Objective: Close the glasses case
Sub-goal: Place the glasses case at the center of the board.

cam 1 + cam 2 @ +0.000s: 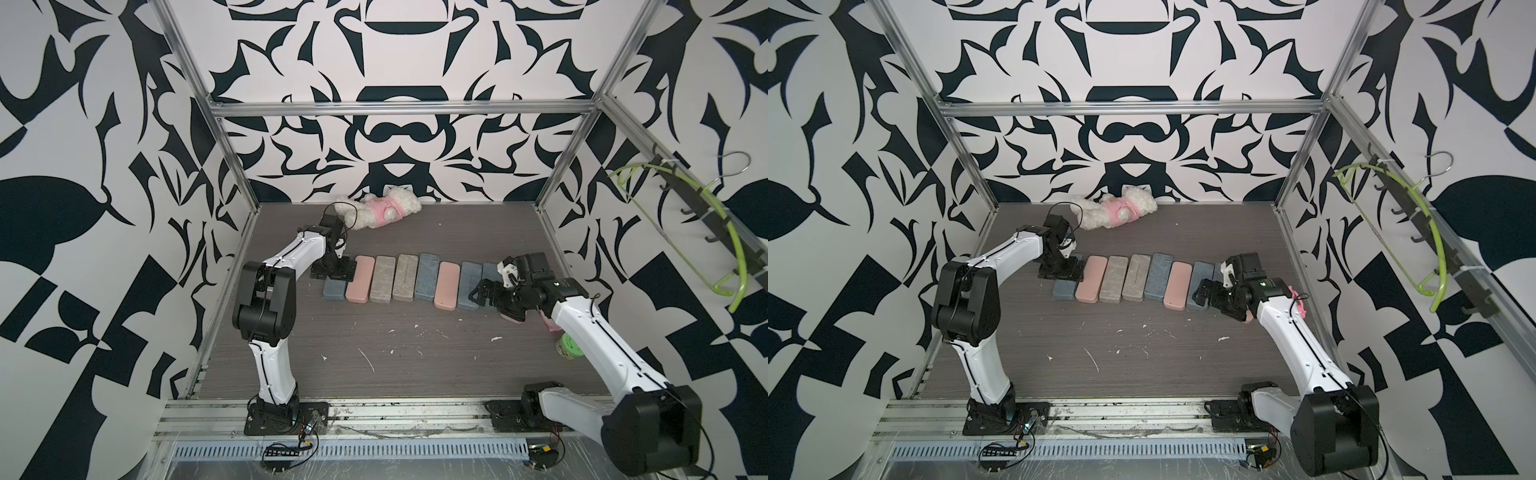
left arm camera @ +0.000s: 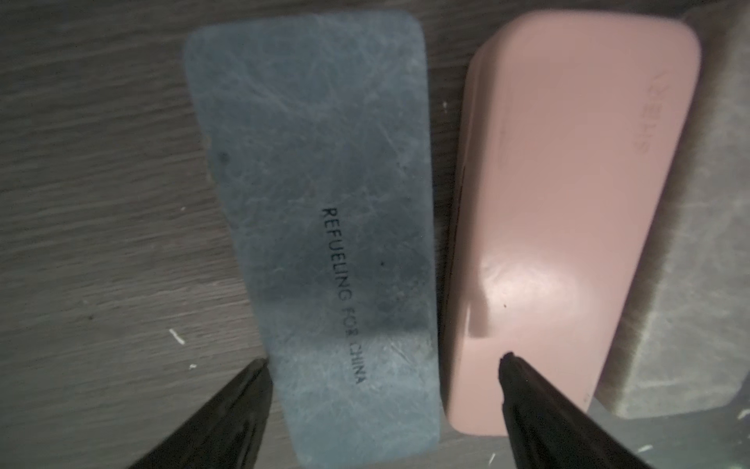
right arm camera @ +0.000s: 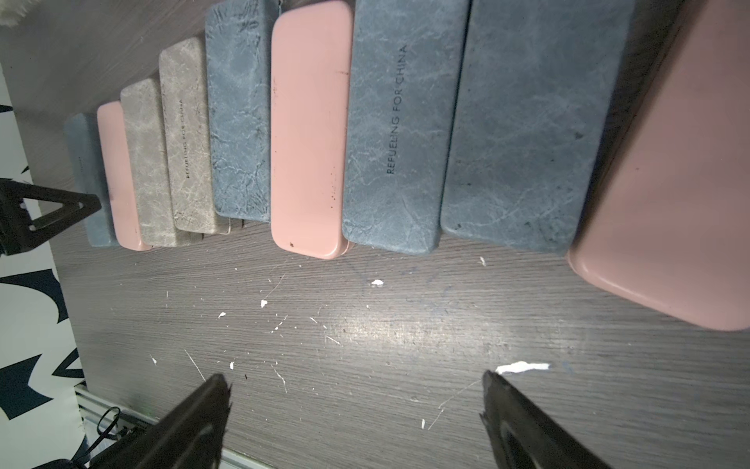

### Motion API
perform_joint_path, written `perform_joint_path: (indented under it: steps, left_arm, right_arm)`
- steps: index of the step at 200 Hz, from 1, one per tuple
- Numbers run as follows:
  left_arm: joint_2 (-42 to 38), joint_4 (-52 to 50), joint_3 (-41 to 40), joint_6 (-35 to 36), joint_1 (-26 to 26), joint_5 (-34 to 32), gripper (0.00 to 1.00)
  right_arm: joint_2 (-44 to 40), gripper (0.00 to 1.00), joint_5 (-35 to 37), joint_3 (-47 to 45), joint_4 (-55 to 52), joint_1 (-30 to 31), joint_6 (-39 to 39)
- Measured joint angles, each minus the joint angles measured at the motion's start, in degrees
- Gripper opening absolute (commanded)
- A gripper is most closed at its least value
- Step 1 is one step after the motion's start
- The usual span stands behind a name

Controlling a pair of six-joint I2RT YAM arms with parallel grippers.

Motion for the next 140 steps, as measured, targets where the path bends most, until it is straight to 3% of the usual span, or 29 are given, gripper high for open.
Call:
perform_joint_path:
  steps: [67, 140]
  left_arm:
    - [-7.7, 3.6, -1.1, -4.4, 1.0, 4.4, 0.99]
    - [-23.1, 7.5, -6.2, -10.1, 1.5, 8.5, 0.99]
  right_arm:
    - [0.1, 0.97, 1.4, 0.0, -1.3, -17.2, 1.4]
    - [8.6, 0.96, 5.0, 1.1, 1.6, -19.9, 3.0]
